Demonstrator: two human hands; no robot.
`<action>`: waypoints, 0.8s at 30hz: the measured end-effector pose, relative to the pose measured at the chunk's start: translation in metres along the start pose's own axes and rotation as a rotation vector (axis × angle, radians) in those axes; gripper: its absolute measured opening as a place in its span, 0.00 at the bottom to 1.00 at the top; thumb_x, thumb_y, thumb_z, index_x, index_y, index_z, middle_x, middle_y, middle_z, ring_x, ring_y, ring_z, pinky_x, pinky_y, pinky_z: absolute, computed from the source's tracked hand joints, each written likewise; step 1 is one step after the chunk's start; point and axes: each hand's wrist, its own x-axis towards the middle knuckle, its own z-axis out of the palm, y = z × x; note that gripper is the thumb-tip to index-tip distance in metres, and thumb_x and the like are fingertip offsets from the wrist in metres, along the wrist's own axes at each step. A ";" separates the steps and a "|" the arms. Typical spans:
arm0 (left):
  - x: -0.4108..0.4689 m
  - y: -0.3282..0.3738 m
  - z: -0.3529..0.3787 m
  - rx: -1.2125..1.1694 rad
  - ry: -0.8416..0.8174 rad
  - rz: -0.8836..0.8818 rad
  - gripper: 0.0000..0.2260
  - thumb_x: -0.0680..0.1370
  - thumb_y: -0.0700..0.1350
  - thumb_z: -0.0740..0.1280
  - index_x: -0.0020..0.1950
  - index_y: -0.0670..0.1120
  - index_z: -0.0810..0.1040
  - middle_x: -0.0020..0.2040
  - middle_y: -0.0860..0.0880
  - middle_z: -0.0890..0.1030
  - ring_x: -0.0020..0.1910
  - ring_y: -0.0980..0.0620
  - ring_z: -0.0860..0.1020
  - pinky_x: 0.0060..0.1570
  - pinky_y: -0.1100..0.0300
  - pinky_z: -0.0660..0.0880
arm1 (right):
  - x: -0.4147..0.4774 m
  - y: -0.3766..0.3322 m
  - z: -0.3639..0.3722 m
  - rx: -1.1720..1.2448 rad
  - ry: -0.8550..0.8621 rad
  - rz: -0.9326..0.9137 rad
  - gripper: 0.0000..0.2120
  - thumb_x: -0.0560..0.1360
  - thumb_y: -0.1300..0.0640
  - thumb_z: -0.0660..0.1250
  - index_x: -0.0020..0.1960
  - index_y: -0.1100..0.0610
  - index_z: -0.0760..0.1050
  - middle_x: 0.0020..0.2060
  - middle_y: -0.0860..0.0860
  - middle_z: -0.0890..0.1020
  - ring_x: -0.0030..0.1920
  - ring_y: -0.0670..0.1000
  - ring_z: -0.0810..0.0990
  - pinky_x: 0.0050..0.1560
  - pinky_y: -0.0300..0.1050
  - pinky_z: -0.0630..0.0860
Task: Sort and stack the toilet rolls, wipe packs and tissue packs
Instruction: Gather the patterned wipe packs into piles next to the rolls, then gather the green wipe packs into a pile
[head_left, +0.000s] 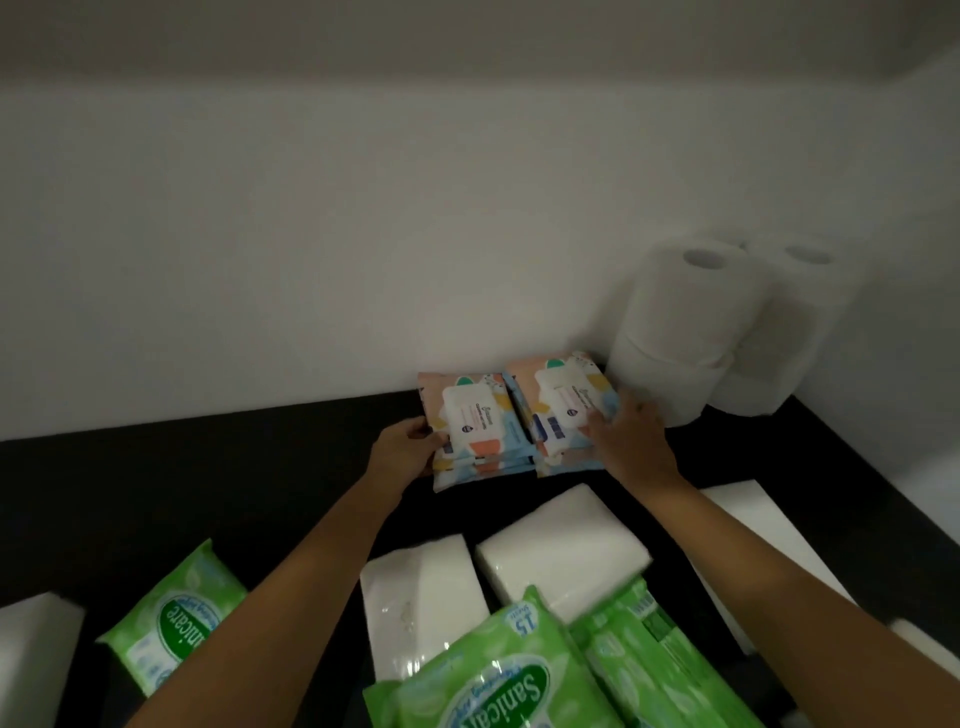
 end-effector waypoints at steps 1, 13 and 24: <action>-0.002 0.000 -0.001 0.010 0.024 0.003 0.22 0.77 0.41 0.65 0.70 0.42 0.67 0.64 0.40 0.76 0.59 0.44 0.77 0.52 0.57 0.75 | -0.001 -0.001 0.000 0.002 -0.006 -0.006 0.26 0.78 0.50 0.58 0.71 0.61 0.59 0.67 0.64 0.64 0.66 0.63 0.66 0.65 0.56 0.66; -0.078 0.011 0.013 0.208 0.128 0.164 0.16 0.75 0.41 0.67 0.63 0.44 0.73 0.62 0.42 0.76 0.58 0.46 0.76 0.57 0.55 0.73 | -0.063 0.018 -0.018 0.021 0.122 -0.218 0.32 0.71 0.46 0.47 0.62 0.68 0.70 0.56 0.66 0.73 0.58 0.64 0.72 0.58 0.55 0.71; -0.181 0.019 0.024 0.479 -0.040 0.265 0.16 0.75 0.47 0.68 0.63 0.49 0.74 0.54 0.49 0.75 0.50 0.55 0.72 0.44 0.65 0.68 | -0.152 0.020 -0.036 0.158 -0.069 -0.338 0.19 0.78 0.51 0.60 0.67 0.55 0.66 0.63 0.52 0.70 0.65 0.53 0.70 0.56 0.42 0.67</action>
